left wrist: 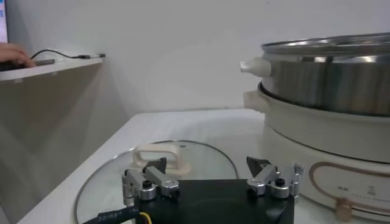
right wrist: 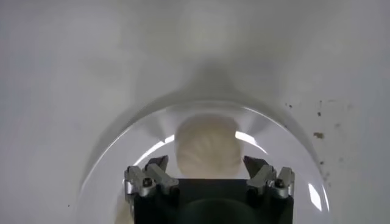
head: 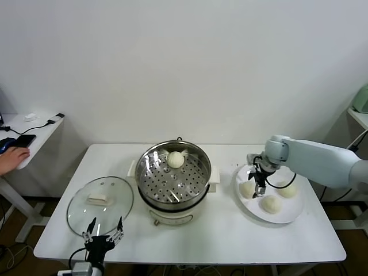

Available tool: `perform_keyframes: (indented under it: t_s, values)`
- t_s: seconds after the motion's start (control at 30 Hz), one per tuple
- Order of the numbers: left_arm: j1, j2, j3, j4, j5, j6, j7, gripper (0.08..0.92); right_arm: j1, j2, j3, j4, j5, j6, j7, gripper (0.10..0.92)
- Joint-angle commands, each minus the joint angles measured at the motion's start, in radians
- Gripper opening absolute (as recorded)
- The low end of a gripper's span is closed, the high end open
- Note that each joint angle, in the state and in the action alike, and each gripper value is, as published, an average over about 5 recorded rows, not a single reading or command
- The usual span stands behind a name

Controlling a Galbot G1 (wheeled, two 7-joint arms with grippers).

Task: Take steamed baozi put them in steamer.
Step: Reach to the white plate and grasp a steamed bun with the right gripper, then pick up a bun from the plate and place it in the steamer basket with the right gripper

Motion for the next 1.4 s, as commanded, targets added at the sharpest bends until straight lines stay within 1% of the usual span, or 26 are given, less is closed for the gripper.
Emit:
perform_keyframes:
  t_s: [0.03,0.17,0.27,0.53,0.63,0.77,0.9,1.03,1.23,1.4]
  values:
    - [0.001,0.000,-0.001,-0.001,0.000,-0.001,-0.001,0.823,-0.060,0.007,0.057,-0.036,-0.032,-0.011,0.016,0.758]
    - [0.002,-0.001,-0.002,-0.003,0.000,-0.002,-0.002,0.823,-0.064,0.007,0.075,-0.034,-0.036,-0.011,0.014,0.660]
    - [0.005,-0.002,-0.002,-0.007,0.001,-0.002,-0.003,0.823,-0.040,0.000,0.062,-0.011,-0.033,-0.009,0.006,0.610]
    - [0.008,-0.006,0.001,-0.015,0.004,-0.002,-0.003,0.823,0.130,-0.051,-0.039,0.122,0.038,-0.011,-0.010,0.594]
    - [0.010,-0.005,0.002,-0.020,0.005,-0.002,-0.002,0.823,0.287,-0.068,-0.144,0.194,0.108,-0.009,-0.026,0.594]
    - [0.010,-0.001,0.003,-0.028,0.005,0.000,-0.002,0.823,0.552,-0.048,-0.319,0.278,0.273,-0.007,-0.051,0.594]
    - [0.006,0.003,0.008,-0.036,0.005,0.002,-0.001,0.823,0.771,0.017,-0.403,0.356,0.458,-0.020,-0.062,0.594]
    - [0.001,0.005,0.018,-0.043,0.006,0.002,-0.001,0.823,0.869,0.106,-0.377,0.425,0.583,-0.066,-0.026,0.594]
    - [0.000,0.006,0.025,-0.054,0.007,0.004,-0.001,0.823,0.835,0.294,-0.254,0.515,0.757,-0.207,0.113,0.594]
    - [-0.005,0.009,0.024,-0.056,0.007,0.008,0.001,0.823,0.710,0.440,-0.173,0.498,0.801,-0.289,0.203,0.594]
